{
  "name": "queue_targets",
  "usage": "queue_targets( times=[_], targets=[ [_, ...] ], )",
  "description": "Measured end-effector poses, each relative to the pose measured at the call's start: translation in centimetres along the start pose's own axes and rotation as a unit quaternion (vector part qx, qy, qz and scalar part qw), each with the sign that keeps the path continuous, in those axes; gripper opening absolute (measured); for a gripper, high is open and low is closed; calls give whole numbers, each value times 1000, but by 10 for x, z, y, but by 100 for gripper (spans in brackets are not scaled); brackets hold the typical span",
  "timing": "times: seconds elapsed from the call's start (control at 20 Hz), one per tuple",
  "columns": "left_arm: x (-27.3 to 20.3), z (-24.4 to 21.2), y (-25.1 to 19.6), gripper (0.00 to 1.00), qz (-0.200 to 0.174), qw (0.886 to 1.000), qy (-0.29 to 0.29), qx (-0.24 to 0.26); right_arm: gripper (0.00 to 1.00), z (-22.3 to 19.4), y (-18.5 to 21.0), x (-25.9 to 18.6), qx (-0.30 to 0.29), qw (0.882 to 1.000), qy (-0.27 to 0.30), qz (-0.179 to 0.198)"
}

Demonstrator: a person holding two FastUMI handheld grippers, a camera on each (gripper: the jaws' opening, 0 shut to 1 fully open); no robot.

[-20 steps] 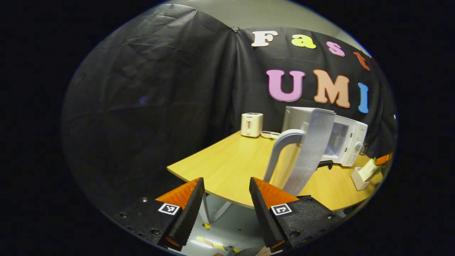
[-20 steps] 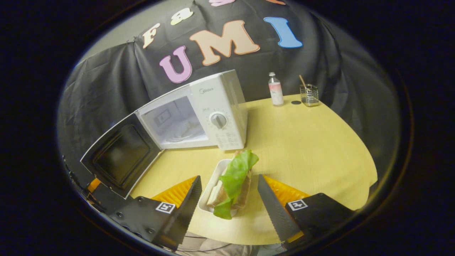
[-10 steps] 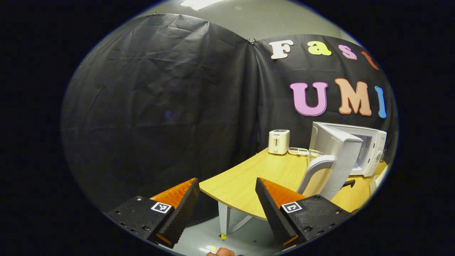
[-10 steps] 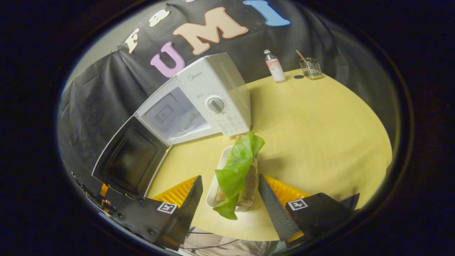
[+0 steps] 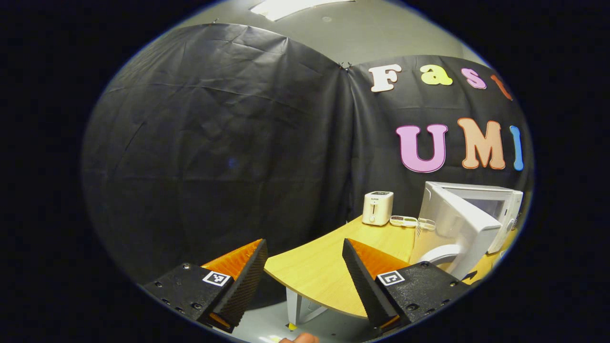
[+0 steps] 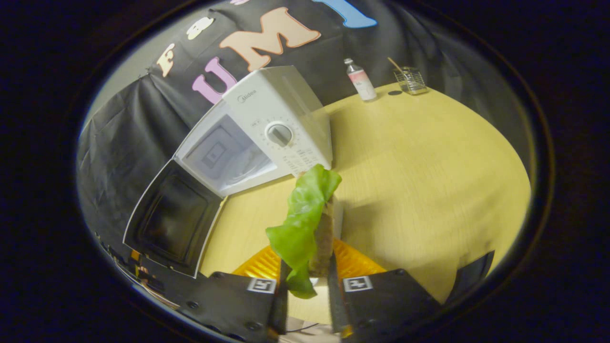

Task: Open the microwave oven with the left hand, put the food in, and close the microwave oven.

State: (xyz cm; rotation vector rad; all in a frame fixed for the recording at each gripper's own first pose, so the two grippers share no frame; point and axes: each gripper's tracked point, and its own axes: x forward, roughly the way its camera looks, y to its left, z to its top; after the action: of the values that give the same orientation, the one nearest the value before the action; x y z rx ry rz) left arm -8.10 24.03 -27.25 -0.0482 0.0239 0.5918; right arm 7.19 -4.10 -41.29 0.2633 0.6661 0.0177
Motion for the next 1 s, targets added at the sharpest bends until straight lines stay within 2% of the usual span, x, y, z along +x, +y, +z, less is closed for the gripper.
queue_targets(
  times=[0.05, 0.1, 0.15, 0.2, 0.5, 0.55, 0.7, 0.75, 1.0],
  targets=[
    [0, -1, -4, 96, -5, 1000, 0, -5, 43, 2, 2, -4, -22, 1000, -13, -5],
    [1, -2, -8, 96, -10, 1000, 3, -9, 28, 7, 3, -6, -49, 998, -30, -12],
    [4, -4, -11, 96, -12, 1000, 6, -12, 28, 12, 5, -11, -70, 996, -52, -20],
    [6, -4, -12, 96, -13, 1000, 7, -15, 35, 19, 10, -16, -87, 993, -75, -23],
    [8, -9, -10, 96, -7, 1000, 10, -28, 35, 57, 56, -53, -125, 976, -181, -3],
    [8, -9, -10, 94, -5, 1000, 9, -30, 28, 61, 66, -55, -125, 973, -195, 2],
    [6, -8, -10, 94, -6, 1000, 7, -30, 28, 67, 100, -49, -104, 968, -227, 35],
    [5, -6, -12, 97, -8, 999, 5, -32, 28, 68, 112, -45, -94, 965, -238, 47],
    [0, 3, -9, 94, -5, 1000, -10, -25, 28, 56, 153, -3, -25, 960, -265, 88]
  ],
)
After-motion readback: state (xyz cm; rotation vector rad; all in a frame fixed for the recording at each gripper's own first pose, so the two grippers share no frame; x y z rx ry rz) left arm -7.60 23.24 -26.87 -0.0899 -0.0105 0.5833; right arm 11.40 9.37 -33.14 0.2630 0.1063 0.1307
